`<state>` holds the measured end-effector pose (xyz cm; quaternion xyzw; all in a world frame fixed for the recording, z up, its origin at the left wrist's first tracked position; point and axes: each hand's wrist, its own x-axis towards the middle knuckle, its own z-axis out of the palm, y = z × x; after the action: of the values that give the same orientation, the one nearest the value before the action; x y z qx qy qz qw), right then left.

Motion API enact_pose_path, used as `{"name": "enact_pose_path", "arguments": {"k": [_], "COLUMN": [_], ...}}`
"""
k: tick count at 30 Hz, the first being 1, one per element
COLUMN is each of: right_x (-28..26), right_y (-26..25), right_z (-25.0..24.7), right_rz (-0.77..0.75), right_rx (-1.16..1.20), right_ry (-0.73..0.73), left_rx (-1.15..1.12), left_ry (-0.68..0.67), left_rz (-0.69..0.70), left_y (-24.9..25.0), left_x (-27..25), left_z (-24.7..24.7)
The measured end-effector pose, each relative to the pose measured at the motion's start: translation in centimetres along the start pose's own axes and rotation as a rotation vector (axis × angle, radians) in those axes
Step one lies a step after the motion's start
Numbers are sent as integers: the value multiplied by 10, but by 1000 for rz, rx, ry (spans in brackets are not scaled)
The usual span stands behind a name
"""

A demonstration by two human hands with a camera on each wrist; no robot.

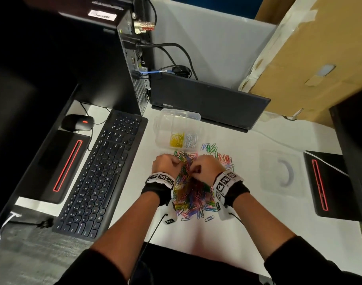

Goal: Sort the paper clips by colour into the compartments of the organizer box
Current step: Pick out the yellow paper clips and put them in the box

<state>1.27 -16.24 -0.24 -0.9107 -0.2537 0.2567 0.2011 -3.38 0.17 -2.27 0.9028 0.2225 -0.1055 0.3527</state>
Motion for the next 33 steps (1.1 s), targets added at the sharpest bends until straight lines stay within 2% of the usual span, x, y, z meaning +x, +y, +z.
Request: {"name": "enact_pose_path", "arguments": {"k": [5, 8, 11, 15, 20, 24, 29, 33], "right_x": [-3, -2, -6, -22, -44, -55, -53, -50], "right_y": [2, 8, 15, 26, 38, 42, 41, 40], "right_z": [18, 20, 16, 12, 9, 9, 6, 7], "right_rz": [-21, -37, -2, 147, 270, 305, 398, 443], "right_rx": [-48, -2, 222, 614, 1013, 1204, 1457, 1504], "right_ry": [27, 27, 71, 59, 103, 163, 22, -33], "left_rx": [-57, -85, -98, -160, -83, 99, 143, 86], "left_ry": [-62, -48, -36, -29, -49, -88, -68, -91], "left_rz": [3, 19, 12, 36, 36, 32, -15, -26], "left_y": [-5, -6, -7, -6, -3, 3, 15, 14], "left_x": [-4, -5, -3, -2, -4, -3, 0, -1], "left_z": [3, 3, 3, 1, -2, -4, 2, 4]}}
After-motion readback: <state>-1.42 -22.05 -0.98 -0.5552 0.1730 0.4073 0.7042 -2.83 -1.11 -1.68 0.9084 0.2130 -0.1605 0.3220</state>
